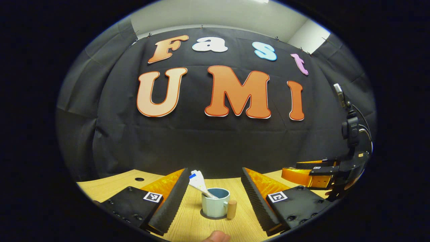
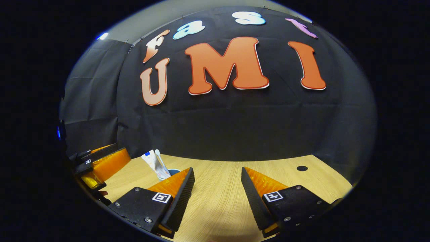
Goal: Put the toothbrush and toothpaste on the desktop into the cup, then pick up the cup and place it on the coaster on the desktop.
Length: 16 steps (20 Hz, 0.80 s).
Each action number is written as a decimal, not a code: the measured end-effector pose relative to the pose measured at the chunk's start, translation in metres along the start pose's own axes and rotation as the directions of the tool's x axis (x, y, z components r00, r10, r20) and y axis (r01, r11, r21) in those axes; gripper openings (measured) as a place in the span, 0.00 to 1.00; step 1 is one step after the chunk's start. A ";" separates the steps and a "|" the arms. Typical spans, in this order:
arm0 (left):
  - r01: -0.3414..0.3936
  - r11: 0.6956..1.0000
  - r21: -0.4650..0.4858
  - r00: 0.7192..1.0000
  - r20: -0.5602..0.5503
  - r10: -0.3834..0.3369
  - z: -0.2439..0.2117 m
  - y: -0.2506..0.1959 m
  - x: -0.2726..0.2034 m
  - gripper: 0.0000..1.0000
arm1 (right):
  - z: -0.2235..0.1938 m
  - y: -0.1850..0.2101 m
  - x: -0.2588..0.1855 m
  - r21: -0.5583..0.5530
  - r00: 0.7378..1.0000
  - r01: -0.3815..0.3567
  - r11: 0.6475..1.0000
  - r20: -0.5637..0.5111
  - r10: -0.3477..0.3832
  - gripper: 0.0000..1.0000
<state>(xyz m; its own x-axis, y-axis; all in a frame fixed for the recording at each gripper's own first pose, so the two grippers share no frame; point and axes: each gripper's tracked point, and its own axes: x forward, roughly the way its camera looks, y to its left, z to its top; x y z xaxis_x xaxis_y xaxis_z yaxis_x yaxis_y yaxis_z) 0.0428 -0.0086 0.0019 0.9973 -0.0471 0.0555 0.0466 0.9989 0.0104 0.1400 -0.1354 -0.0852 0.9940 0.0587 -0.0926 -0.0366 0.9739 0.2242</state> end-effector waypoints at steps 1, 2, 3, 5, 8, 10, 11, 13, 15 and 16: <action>0.000 1.000 0.016 1.000 0.005 0.000 0.002 -0.005 0.006 0.98 | 0.004 -0.004 -0.001 -0.020 1.000 0.014 1.000 0.021 -0.013 0.85; 0.003 1.000 0.027 1.000 0.010 -0.004 0.005 -0.010 0.010 0.98 | 0.008 -0.009 -0.002 -0.040 0.999 0.029 0.999 0.041 -0.027 0.85; 0.005 0.999 0.040 1.000 0.013 -0.005 0.006 -0.013 0.012 0.98 | 0.013 -0.013 -0.004 -0.055 0.997 0.044 0.998 0.059 -0.041 0.85; 0.008 0.998 0.054 1.000 0.027 -0.010 0.008 -0.018 0.014 0.98 | 0.023 -0.016 -0.009 -0.068 0.994 0.058 0.996 0.095 -0.051 0.84; -0.010 0.999 0.049 0.999 0.036 0.008 0.007 -0.015 0.015 0.98 | 0.038 -0.021 -0.016 -0.071 0.986 0.068 0.995 0.160 -0.057 0.85; -0.032 0.999 0.029 0.999 0.038 0.031 0.006 -0.007 0.015 1.00 | 0.042 -0.023 -0.023 -0.065 0.981 0.073 0.995 0.186 -0.060 0.84; -0.046 0.999 0.017 0.998 0.036 0.045 0.002 -0.002 0.014 1.00 | 0.043 -0.025 -0.025 -0.059 0.978 0.075 0.995 0.201 -0.062 0.84; -0.058 0.998 0.004 0.998 0.010 0.058 -0.010 0.003 0.014 1.00 | 0.043 -0.029 -0.027 -0.040 0.974 0.080 0.996 0.218 -0.070 0.84; -0.097 0.995 0.030 0.995 0.001 0.097 -0.014 0.012 0.011 1.00 | 0.039 -0.029 -0.029 -0.030 0.974 0.075 0.997 0.216 -0.067 0.84; -0.106 0.993 0.043 0.994 0.007 0.106 -0.012 0.013 0.010 1.00 | 0.037 -0.029 -0.026 -0.030 0.975 0.075 0.997 0.210 -0.067 0.84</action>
<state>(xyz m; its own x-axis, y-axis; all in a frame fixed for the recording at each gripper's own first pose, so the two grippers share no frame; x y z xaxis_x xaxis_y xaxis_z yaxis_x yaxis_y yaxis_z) 0.0536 0.0041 -0.0097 0.9963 0.0585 0.0636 -0.0616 0.9970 0.0472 0.1186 -0.1729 -0.0530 0.9937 -0.0545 0.0981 0.0353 0.9816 0.1879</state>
